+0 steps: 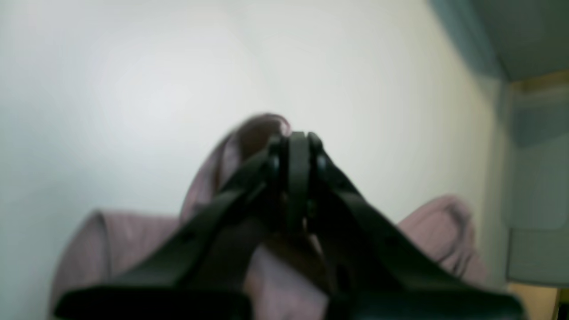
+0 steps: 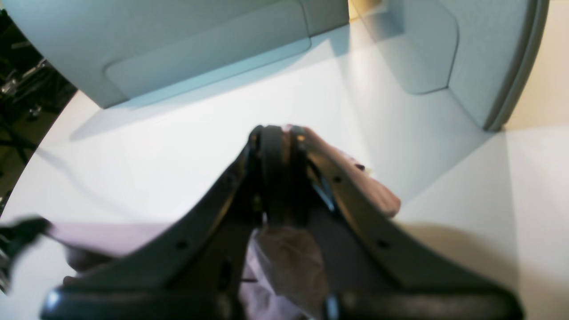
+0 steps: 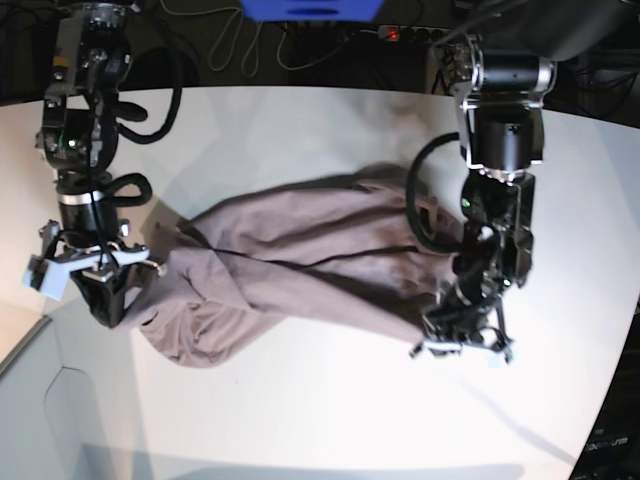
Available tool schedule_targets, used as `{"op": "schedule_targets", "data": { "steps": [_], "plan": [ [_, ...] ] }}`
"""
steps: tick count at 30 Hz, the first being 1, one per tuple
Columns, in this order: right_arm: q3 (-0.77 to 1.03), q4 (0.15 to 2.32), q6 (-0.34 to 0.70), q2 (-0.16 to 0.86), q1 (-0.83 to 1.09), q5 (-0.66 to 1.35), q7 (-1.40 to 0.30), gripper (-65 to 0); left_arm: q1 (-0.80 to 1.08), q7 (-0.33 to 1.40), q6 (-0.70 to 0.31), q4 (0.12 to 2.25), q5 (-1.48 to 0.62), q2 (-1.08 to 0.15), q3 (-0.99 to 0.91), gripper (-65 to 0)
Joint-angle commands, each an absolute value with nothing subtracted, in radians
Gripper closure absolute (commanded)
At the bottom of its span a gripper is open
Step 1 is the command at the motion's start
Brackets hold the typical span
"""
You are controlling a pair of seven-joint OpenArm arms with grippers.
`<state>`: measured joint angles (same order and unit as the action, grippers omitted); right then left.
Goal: Layout the t-shirt on the table in an organized manner, then fold the t-shirt properly
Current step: 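Lift the shirt with both grippers and fling it flat onto the table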
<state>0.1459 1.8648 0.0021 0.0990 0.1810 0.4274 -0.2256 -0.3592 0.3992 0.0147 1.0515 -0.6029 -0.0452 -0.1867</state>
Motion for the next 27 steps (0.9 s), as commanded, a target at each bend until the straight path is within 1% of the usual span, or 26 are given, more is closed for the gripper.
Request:
{"op": "schedule_targets", "data": {
  "steps": [1,4,8,13,16,21,27],
  "plan": [
    [0.147,1.888,0.013,0.107,0.165,0.433,-0.193,0.0,-0.372,0.371,0.004,1.135,-0.611,-0.061,-0.188,0.0],
    [0.145,1.908,0.013,0.107,0.137,0.433,-0.186,0.0,-0.337,0.374,0.005,1.337,-0.611,-0.074,-0.188,0.0],
    [0.15,1.949,0.013,0.107,0.117,0.435,-0.186,0.0,-0.321,0.461,0.005,1.561,-0.611,-0.122,-0.199,0.0],
    [0.151,2.012,0.013,0.107,0.082,0.435,-0.185,0.0,-0.326,0.489,0.005,1.764,-0.611,-0.133,-0.269,0.0],
    [0.15,2.028,0.013,0.105,0.051,0.435,-0.182,0.0,-0.332,0.545,0.005,1.88,-0.611,-0.134,-0.338,0.0],
    [0.145,2.029,0.013,0.102,-0.024,0.437,-0.137,0.0,-0.372,0.581,0.005,1.986,-0.611,-0.134,-0.401,0.0],
    [0.143,2.031,0.013,0.099,-0.102,0.438,-0.077,0.0,-0.404,0.573,0.005,2.005,-0.611,-0.196,-0.406,0.0]
  ]
}}
